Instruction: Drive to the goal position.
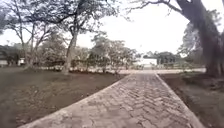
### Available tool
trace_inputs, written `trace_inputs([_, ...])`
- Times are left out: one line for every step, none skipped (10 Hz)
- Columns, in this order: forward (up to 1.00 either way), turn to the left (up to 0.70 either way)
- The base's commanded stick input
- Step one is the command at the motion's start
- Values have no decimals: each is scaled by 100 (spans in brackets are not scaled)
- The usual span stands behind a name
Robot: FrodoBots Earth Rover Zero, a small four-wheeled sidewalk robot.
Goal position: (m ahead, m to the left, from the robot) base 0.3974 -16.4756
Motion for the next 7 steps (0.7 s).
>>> trace_inputs([70, -35])
trace_inputs([70, -24])
trace_inputs([70, -7])
trace_inputs([70, 0])
trace_inputs([70, 0])
trace_inputs([0, 0])
trace_inputs([0, 0])
